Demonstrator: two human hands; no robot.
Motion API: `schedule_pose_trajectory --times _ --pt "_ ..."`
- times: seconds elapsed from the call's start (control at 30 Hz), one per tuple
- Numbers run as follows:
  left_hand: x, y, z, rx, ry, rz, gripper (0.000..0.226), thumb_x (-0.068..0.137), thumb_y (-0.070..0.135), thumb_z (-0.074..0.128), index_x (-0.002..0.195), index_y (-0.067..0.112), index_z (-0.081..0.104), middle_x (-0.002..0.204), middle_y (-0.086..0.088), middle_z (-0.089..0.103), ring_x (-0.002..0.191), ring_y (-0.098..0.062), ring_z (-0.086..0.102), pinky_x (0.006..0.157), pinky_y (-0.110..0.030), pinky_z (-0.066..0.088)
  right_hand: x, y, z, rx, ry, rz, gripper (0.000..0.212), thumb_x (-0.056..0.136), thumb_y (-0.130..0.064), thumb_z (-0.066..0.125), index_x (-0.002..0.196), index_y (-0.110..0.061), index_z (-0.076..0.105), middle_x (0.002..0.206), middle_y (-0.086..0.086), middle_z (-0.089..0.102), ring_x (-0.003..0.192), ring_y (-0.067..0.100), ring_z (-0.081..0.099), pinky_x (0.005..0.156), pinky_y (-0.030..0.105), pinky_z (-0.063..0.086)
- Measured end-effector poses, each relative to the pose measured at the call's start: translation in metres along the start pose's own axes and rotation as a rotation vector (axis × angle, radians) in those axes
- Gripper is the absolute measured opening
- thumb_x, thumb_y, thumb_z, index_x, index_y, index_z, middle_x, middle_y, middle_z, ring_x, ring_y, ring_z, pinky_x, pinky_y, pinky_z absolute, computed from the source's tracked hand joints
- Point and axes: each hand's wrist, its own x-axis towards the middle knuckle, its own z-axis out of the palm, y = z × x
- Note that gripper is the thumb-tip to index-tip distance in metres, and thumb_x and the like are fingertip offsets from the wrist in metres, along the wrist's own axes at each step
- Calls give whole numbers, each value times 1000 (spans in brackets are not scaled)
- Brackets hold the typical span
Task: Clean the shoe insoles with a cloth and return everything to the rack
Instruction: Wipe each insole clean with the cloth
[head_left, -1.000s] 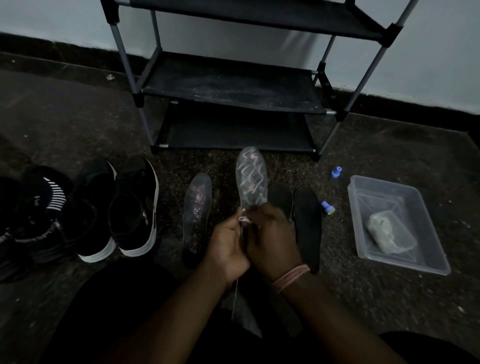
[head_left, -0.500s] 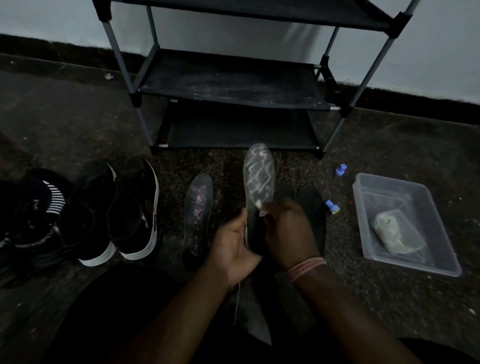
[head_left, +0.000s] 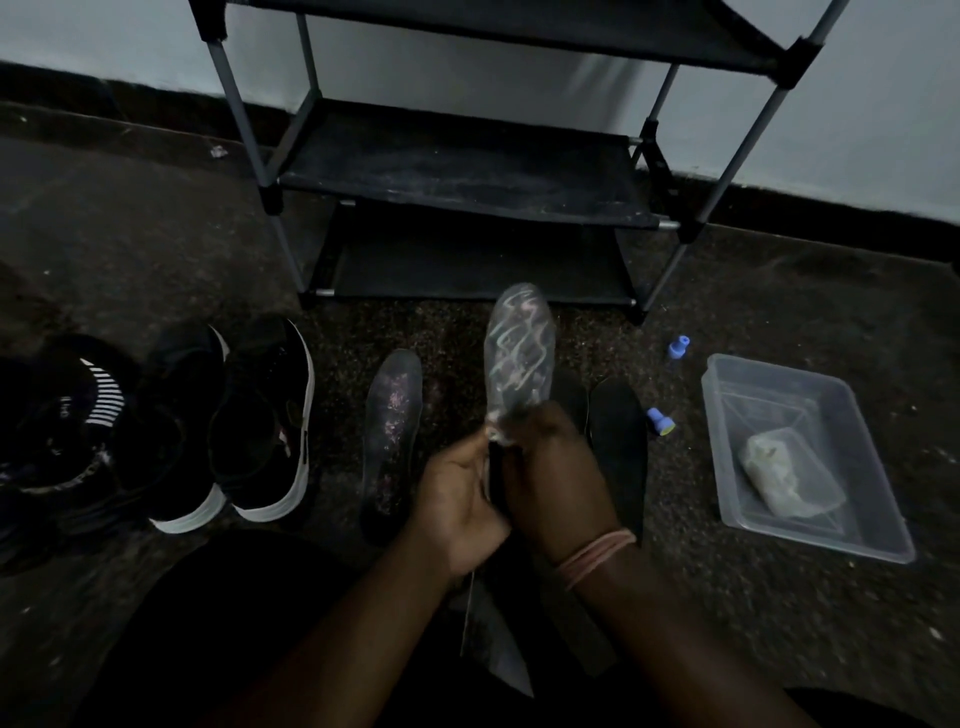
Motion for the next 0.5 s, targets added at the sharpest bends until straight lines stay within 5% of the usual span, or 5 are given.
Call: schedule_pose_trajectory --times 0.1,0.2,0.3,0.4,0.5 --pt "-1 10 -4 13 -40 11 62 98 35 47 148 -1 43 153 -24 43 141 -35 44 123 -46 24 2 -5 -5 161 -120 -57 30 84 -8 60 108 -21 73 97 5 56 84 20 60 75 32 50" --pt "-1 11 -1 -23 -100 12 72 98 47 46 150 -1 39 152 -24 42 140 -35 44 121 -46 27 5 4 -22 292 -113 -58 32 80 -2 65 104 -21 75 93 -1 58 85 7 59 77 13 45" --pt "-2 16 5 -31 -115 4 80 95 61 51 148 1 45 154 -23 43 143 -34 41 123 -45 24 3 6 -29 348 -142 -81 28 78 1 69 91 -22 76 93 -4 62 88 1 60 79 8 44" --pt "1 21 7 -17 -105 0 85 90 76 44 131 5 66 140 -21 58 127 -34 59 113 -47 41 4 11 -25 368 -177 -22 33 74 8 65 79 -23 75 93 -6 63 90 1 61 81 11 46" --pt "10 17 0 63 -25 -9 98 82 87 30 116 7 76 129 -23 66 114 -37 68 99 -50 49 5 13 -17 379 -256 37 20 80 -8 68 85 -26 75 99 -8 65 97 -3 61 90 17 48"
